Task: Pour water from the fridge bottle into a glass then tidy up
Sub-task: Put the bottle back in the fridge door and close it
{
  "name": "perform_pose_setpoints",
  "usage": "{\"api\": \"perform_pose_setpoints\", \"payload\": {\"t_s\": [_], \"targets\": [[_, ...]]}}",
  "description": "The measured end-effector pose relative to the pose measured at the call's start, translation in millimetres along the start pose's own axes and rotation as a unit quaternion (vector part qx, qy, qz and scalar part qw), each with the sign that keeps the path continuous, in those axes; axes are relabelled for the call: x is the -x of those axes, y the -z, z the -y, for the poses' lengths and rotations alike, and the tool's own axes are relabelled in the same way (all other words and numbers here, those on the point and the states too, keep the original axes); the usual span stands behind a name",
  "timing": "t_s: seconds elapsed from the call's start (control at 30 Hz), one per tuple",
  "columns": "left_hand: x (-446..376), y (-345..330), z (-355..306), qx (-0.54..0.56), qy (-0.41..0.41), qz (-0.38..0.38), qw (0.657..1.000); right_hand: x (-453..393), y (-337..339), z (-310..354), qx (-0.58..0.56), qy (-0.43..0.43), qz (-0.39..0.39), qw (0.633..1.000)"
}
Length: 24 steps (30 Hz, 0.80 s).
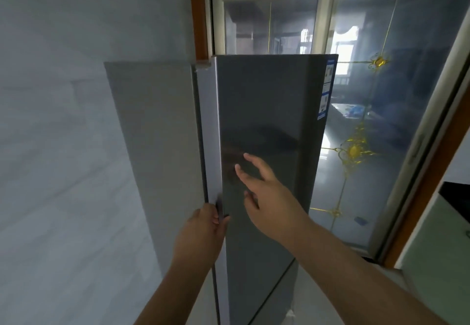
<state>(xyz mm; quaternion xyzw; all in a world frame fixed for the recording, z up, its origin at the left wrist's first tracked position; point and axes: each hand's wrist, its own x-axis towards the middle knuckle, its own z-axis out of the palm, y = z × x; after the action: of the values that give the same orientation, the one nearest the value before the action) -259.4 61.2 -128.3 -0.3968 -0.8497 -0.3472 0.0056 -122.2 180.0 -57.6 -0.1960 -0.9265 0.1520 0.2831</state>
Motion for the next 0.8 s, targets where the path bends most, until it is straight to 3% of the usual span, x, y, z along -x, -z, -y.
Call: {"api": "perform_pose_setpoints", "payload": {"t_s": [0.2,0.33,0.5,0.63,0.8], "targets": [[9,2,-12,0.072,-0.035,-0.021,0.997,4,7,-4,-0.004,-0.005,0.026,1.000],[14,-7,-35,0.051,-0.129,0.015,0.990,16,16,-16,-0.007,-0.069,-0.045,0.997],[1,-34,-62,0.084,-0.200,0.093,0.972,64,37,-46,0.081,-0.185,-0.120,0.972],[-1,-81,-94,0.129,-0.272,0.157,0.941,134,58,-66,0.119,-0.323,-0.159,0.925],[49,-143,-169,0.141,-0.388,0.265,0.872,254,95,-62,0.178,-0.515,-0.166,0.822]]}}
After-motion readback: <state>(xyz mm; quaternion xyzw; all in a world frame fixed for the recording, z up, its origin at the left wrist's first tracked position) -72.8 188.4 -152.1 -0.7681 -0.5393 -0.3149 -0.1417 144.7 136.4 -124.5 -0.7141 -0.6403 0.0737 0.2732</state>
